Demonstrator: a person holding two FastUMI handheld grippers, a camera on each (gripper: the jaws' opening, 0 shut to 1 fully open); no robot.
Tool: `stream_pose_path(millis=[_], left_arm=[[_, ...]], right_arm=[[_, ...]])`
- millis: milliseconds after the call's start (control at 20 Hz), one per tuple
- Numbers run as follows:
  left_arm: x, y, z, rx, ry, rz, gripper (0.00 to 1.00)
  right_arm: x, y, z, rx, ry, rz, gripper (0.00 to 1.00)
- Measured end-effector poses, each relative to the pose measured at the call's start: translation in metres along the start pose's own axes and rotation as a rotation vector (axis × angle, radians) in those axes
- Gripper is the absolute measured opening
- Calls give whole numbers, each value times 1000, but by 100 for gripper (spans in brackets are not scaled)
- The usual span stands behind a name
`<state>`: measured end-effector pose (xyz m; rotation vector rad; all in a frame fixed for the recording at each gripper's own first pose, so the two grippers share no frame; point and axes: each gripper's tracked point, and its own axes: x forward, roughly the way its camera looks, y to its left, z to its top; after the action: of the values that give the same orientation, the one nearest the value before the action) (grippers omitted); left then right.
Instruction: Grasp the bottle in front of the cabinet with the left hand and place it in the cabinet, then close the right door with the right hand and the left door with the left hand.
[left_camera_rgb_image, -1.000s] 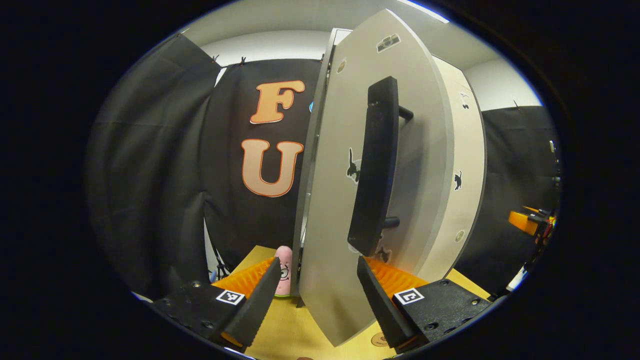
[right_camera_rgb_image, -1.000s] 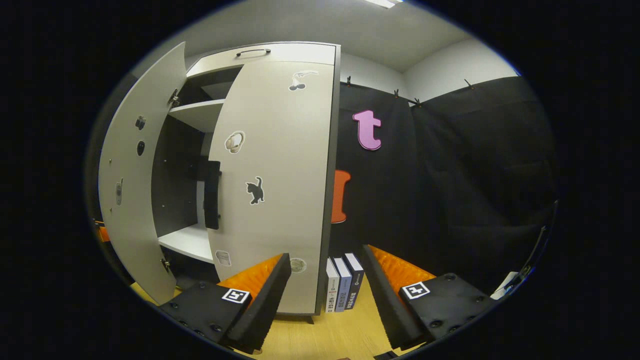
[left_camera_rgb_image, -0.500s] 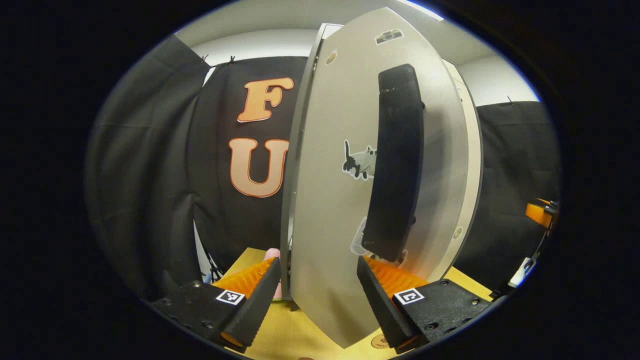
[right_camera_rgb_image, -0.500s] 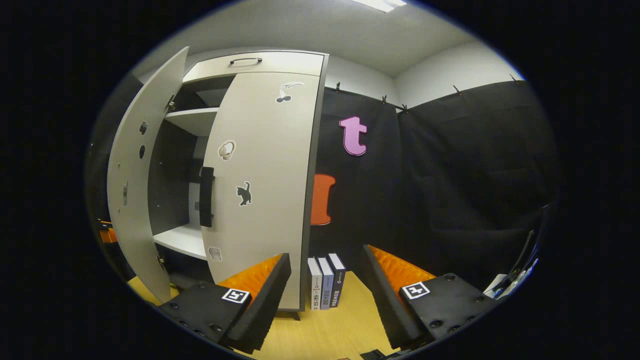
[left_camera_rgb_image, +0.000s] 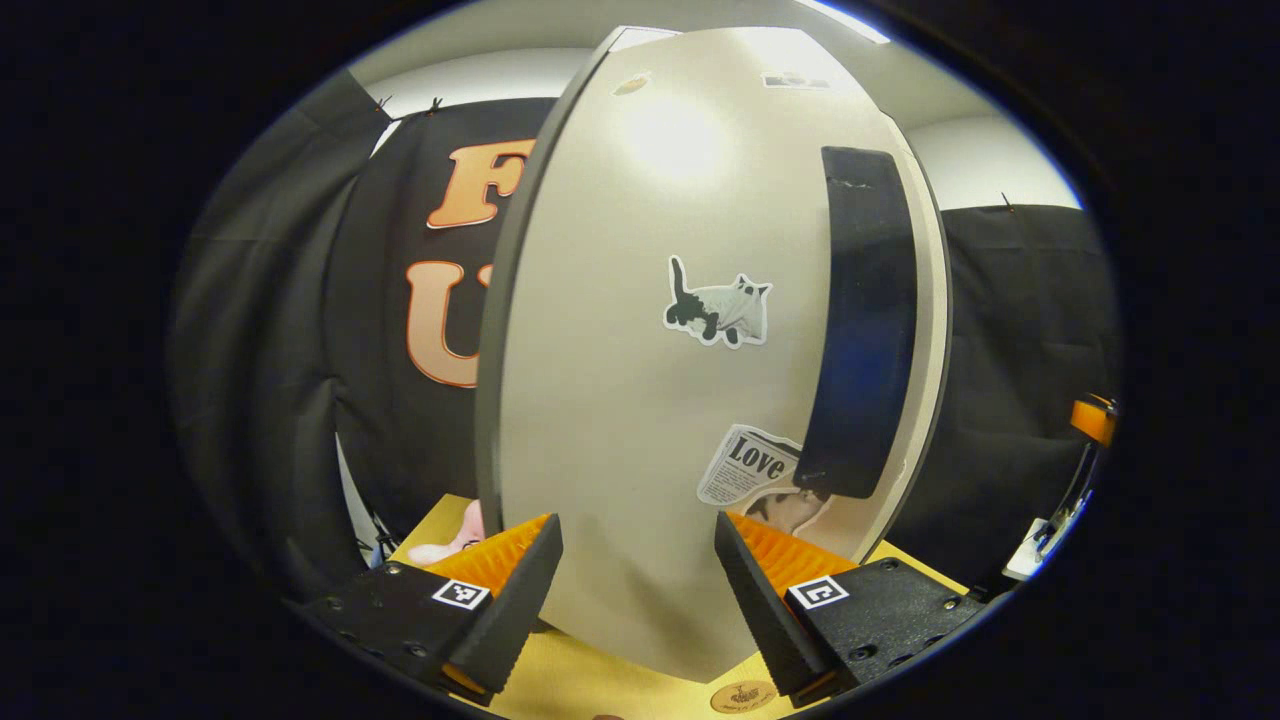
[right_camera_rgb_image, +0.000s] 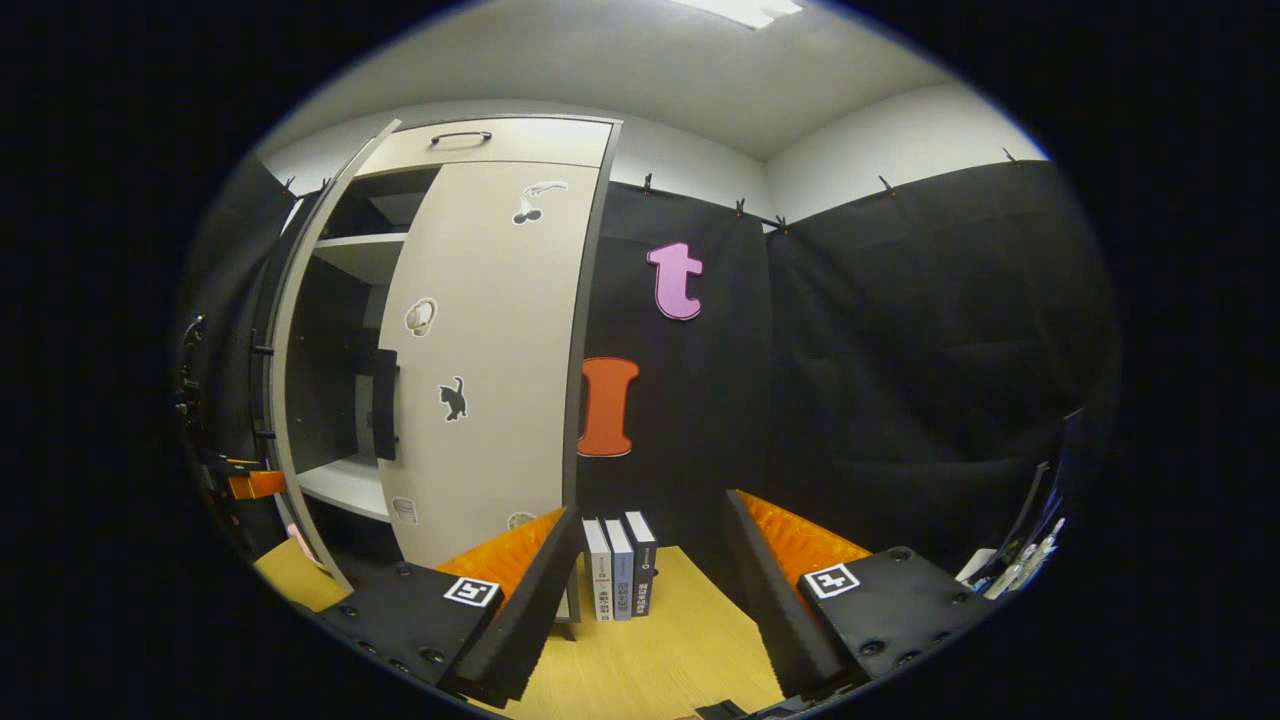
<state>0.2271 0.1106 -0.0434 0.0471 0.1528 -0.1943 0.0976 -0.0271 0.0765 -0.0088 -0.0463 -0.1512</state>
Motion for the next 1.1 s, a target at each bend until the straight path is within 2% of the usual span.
stream_pose_path(millis=[350,1100], left_arm=[[17,-12,-2,13,0,25,94],[45,-27,-18,15,46,66,94]], right_arm=[[4,-25,-6,11,11,-37,95],[29,-37,-18,24,38,-15,95]])
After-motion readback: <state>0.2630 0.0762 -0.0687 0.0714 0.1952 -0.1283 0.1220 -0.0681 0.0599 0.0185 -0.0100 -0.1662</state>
